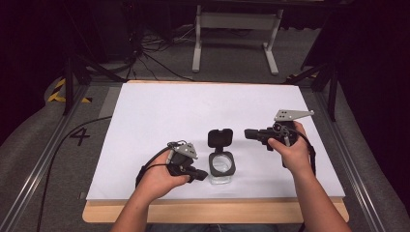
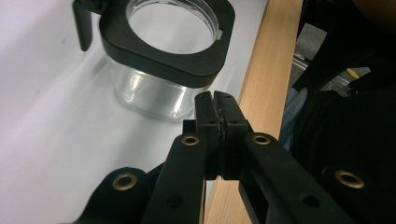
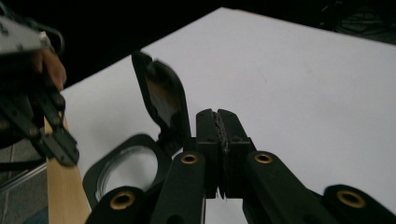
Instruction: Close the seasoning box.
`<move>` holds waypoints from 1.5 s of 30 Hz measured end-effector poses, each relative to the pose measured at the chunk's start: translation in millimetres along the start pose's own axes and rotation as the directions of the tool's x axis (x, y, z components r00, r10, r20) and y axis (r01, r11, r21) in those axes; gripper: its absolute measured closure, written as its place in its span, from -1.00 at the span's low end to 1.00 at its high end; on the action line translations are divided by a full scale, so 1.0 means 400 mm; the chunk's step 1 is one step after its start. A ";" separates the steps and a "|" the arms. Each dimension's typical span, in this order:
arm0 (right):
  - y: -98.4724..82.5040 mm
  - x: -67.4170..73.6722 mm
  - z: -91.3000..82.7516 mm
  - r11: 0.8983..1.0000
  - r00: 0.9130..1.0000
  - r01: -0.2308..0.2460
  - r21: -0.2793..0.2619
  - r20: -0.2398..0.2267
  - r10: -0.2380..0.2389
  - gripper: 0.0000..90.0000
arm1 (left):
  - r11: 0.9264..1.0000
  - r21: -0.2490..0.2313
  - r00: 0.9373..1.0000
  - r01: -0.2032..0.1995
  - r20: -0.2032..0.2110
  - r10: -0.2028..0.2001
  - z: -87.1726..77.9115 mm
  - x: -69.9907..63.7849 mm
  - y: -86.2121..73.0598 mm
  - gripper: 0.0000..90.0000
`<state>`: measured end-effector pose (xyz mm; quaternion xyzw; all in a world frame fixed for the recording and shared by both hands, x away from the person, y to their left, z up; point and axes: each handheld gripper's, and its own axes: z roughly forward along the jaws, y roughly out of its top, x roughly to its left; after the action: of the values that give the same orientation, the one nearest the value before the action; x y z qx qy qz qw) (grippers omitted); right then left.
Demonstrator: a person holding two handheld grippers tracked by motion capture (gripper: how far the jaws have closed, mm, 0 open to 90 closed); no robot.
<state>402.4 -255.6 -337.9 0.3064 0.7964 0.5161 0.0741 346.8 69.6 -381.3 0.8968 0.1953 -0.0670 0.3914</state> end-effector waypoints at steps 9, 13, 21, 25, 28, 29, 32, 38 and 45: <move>0.047 0.019 0.026 0.995 0.999 -0.009 -0.100 -0.043 0.005 0.99 | 1.000 -0.020 1.000 0.013 0.000 -0.013 0.038 -0.011 -0.009 0.99; 0.057 0.034 0.048 0.996 0.999 0.029 -0.088 -0.031 -0.032 1.00 | 1.000 -0.016 1.000 0.016 0.005 -0.016 0.053 -0.018 -0.014 0.99; 0.068 0.030 0.080 0.997 0.999 0.020 -0.081 -0.035 -0.023 1.00 | 1.000 -0.017 1.000 0.026 -0.014 -0.026 0.085 -0.024 -0.025 0.99; 0.072 0.031 0.087 0.997 0.999 0.017 -0.079 -0.032 -0.020 1.00 | 0.999 -0.016 0.999 0.041 0.000 -0.041 0.094 -0.019 -0.031 1.00; 0.073 0.028 0.093 0.997 0.999 0.010 -0.077 -0.037 -0.013 1.00 | 0.999 -0.030 0.999 0.042 0.000 -0.042 0.099 -0.022 -0.030 1.00; 0.073 0.029 0.097 0.998 0.999 0.007 -0.070 -0.041 -0.010 1.00 | 0.999 -0.033 0.999 0.042 -0.002 -0.042 0.100 -0.023 -0.030 1.00; 0.073 0.033 0.101 0.998 0.999 0.004 -0.069 -0.041 -0.007 1.00 | 0.999 -0.033 0.999 0.043 -0.005 -0.043 0.100 -0.023 -0.029 1.00; 0.073 0.034 0.100 0.997 0.999 0.002 -0.071 -0.054 -0.006 1.00 | 0.998 -0.048 0.999 0.038 -0.014 -0.038 0.107 -0.019 -0.027 0.99; 0.070 0.033 0.095 0.997 0.997 -0.010 -0.072 -0.079 0.004 1.00 | 0.998 -0.047 0.999 0.035 -0.008 -0.035 0.110 -0.019 -0.024 1.00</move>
<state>419.7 -210.9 -328.2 0.2857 0.7785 0.5564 0.0521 337.5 41.1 -415.8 0.8841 0.2143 -0.0655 0.4100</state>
